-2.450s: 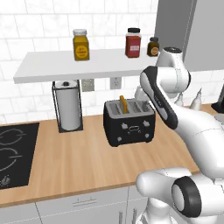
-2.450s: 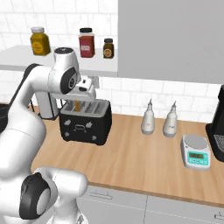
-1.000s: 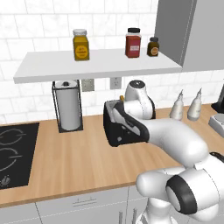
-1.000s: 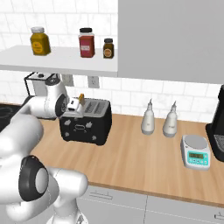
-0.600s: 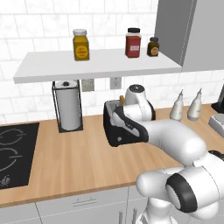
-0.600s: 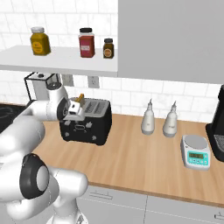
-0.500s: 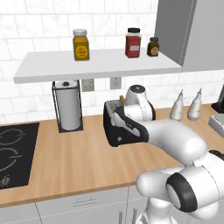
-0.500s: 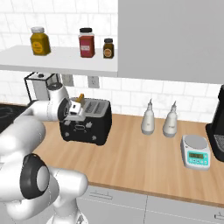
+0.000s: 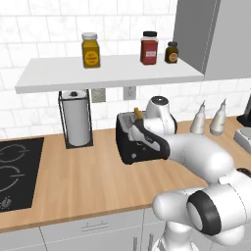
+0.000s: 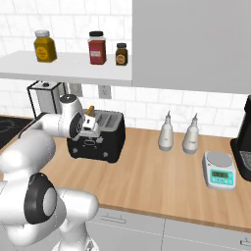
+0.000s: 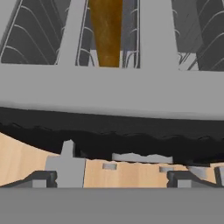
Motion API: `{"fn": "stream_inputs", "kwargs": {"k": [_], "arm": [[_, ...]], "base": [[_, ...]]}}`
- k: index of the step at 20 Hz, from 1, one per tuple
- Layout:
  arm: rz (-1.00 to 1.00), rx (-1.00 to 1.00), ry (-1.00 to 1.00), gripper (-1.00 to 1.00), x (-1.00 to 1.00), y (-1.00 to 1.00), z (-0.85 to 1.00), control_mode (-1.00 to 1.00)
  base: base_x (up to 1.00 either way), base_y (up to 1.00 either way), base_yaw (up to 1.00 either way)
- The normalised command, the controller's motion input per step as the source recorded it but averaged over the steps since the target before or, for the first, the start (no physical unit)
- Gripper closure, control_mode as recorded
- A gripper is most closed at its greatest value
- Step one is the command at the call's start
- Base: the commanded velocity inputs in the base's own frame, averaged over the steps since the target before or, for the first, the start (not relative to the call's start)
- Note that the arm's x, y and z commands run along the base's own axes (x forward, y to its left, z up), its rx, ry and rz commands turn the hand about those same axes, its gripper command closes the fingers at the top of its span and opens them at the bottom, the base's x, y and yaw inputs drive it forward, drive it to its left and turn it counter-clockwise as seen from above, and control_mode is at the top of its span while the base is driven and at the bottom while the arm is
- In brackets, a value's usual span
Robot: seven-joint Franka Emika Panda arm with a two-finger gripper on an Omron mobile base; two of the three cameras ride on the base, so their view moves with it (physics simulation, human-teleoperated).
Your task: Start the toaster. Once the lever pops up, take the bread to the plate on the dining counter.
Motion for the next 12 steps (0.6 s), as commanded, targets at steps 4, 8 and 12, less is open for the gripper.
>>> {"fn": "stream_inputs", "kwargs": {"k": [4,8,12], "arm": [[0.0,0.0,0.0,-1.0,0.01,0.0,-0.21,-1.0],[0.0,0.0,0.0,-1.0,0.01,0.0,-0.2,-1.0],[0.0,0.0,0.0,-1.0,0.0,0.0,-0.26,-1.0]], "base": [[0.0,0.0,0.0],[0.0,0.0,0.0],[0.0,0.0,0.0]]}}
